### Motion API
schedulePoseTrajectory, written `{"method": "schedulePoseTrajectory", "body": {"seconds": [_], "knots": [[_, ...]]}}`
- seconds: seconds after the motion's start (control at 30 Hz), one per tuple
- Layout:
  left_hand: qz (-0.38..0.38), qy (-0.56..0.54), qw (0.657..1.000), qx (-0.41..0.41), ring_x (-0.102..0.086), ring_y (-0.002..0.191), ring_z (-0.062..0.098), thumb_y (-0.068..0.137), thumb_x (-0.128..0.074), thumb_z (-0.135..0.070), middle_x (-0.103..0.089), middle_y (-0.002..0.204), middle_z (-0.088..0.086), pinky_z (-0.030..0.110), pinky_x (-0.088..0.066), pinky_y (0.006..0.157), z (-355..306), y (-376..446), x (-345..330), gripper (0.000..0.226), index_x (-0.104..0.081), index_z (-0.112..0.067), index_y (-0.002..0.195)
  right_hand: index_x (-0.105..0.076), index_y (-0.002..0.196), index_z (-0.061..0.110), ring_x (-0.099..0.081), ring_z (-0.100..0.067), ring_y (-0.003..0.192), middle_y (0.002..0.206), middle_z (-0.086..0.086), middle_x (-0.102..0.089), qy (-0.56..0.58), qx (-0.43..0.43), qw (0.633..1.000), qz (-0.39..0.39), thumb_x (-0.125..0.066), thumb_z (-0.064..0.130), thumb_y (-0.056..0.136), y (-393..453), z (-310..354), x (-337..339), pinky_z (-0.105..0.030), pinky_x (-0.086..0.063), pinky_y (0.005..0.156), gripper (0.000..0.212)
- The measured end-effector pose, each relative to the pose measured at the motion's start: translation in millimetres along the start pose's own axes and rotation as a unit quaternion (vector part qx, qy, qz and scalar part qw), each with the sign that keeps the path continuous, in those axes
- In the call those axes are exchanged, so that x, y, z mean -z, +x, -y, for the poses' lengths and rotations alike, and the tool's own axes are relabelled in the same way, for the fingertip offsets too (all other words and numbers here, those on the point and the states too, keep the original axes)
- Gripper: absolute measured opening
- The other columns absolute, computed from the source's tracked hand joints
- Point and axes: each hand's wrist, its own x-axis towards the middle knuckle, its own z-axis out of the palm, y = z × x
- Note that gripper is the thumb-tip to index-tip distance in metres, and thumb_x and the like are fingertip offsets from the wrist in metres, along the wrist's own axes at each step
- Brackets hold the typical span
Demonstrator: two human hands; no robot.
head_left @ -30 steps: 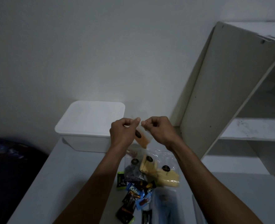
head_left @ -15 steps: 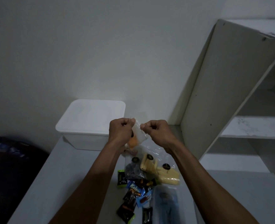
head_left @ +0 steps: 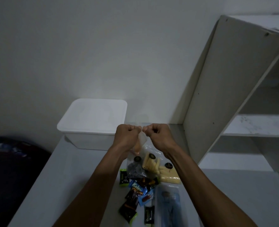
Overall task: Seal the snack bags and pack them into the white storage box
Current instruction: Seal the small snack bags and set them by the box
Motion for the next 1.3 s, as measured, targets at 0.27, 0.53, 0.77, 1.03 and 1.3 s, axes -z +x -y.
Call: {"method": "schedulePoseTrajectory", "body": {"seconds": [0.27,0.53,0.77,1.03,1.3], "knots": [[0.004,-0.01,1.0,0.012,-0.064,0.062,0.013,0.093,-0.059,-0.013,-0.07,0.074,0.008,0.021,-0.047,0.054,7.8,-6.4,5.3,0.025,-0.07,-0.004,0.073,-0.065,0.062,0.021,-0.057,-0.01,0.069,0.07,0.003,-0.065,-0.026,0.008,1.0,-0.007,-0.066,0.023,0.093,-4.6,-3.1,-5.1,-0.033,-0.052,0.074,0.031],[-0.01,-0.028,0.997,-0.065,-0.055,0.091,0.008,0.096,-0.058,-0.029,-0.058,0.113,-0.003,0.02,-0.042,0.066,13.3,-13.7,32.1,0.022,-0.06,-0.022,0.117,-0.068,0.081,0.011,-0.055,-0.007,0.066,0.072,0.003,-0.064,-0.161,0.068,0.982,0.067,-0.062,0.025,0.095,-25.3,25.9,11.2,-0.03,-0.048,0.068,0.021],[0.034,-0.038,0.987,-0.155,-0.062,0.089,0.011,0.09,-0.067,-0.024,-0.072,0.098,-0.003,0.024,-0.048,0.08,18.5,-15.7,64.7,0.009,-0.073,-0.017,0.092,-0.07,0.09,0.005,-0.065,-0.027,0.085,0.09,-0.014,-0.072,-0.222,0.093,0.964,0.109,-0.061,0.028,0.095,-48.0,56.5,25.0,-0.041,-0.055,0.079,0.025],[0.013,-0.13,0.988,-0.077,-0.062,0.085,0.01,0.087,-0.071,-0.024,-0.073,0.095,0.002,0.011,-0.049,0.066,45.0,-44.1,73.8,0.014,-0.074,-0.014,0.096,-0.073,0.084,0.014,-0.061,0.0,0.07,0.08,0.001,-0.071,-0.028,0.064,0.996,-0.047,-0.072,0.025,0.088,-93.6,2.7,-0.4,-0.022,-0.05,0.065,0.011],[-0.006,-0.131,0.991,-0.009,-0.065,0.077,0.007,0.086,-0.073,-0.024,-0.072,0.087,-0.004,0.017,-0.05,0.065,83.0,-53.4,54.7,0.008,-0.076,-0.018,0.09,-0.075,0.084,0.017,-0.07,-0.014,0.08,0.085,0.002,-0.075,0.013,0.045,0.99,-0.131,-0.073,0.024,0.086,-102.1,-42.8,-17.4,-0.039,-0.06,0.073,0.008]]}}
